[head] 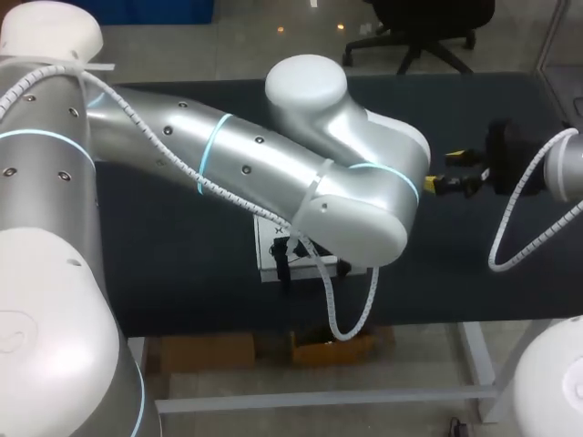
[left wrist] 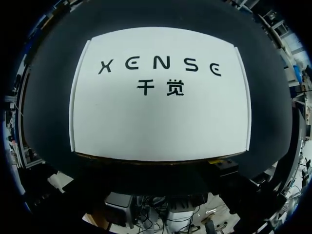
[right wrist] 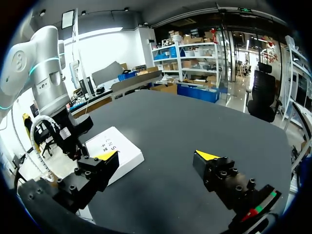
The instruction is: Assemble the packaging by folding the flat box into shape, placing the metal phone stand inside, and closing the box properly
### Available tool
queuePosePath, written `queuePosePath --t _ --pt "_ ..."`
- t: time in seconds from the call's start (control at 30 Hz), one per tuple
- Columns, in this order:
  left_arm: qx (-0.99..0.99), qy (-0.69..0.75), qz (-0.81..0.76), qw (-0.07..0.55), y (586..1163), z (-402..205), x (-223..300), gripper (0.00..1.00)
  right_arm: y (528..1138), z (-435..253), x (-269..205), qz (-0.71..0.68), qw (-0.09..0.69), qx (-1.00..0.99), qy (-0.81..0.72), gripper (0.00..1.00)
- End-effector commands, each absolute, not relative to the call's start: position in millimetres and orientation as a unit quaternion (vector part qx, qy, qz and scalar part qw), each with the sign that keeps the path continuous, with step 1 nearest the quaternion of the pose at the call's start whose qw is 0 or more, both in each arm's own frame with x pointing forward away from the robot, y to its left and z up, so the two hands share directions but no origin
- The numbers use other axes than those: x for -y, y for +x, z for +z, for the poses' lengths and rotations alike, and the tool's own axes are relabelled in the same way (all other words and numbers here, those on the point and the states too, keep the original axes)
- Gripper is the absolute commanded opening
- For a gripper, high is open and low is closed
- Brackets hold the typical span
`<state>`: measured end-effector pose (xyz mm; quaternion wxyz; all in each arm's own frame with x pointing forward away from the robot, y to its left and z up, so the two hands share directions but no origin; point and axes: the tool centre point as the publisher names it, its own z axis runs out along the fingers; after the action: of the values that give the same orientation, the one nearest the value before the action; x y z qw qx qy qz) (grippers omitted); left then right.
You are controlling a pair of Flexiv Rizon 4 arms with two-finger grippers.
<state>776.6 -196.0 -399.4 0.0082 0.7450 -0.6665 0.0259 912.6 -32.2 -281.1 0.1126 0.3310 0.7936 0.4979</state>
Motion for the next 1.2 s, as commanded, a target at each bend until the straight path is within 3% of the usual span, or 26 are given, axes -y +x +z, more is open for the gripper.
queuePosePath --t 0.03,1.2 --pt "0.665 0.746 0.016 0.009 787.7 -399.9 198.0 1.0 912.0 -281.6 33.7 0.501 0.112 -0.792 0.329 1.0" --pt "0.675 0.737 0.028 -0.007 801.9 -390.9 204.4 1.0 912.0 -281.6 33.7 0.501 0.112 -0.792 0.329 1.0"
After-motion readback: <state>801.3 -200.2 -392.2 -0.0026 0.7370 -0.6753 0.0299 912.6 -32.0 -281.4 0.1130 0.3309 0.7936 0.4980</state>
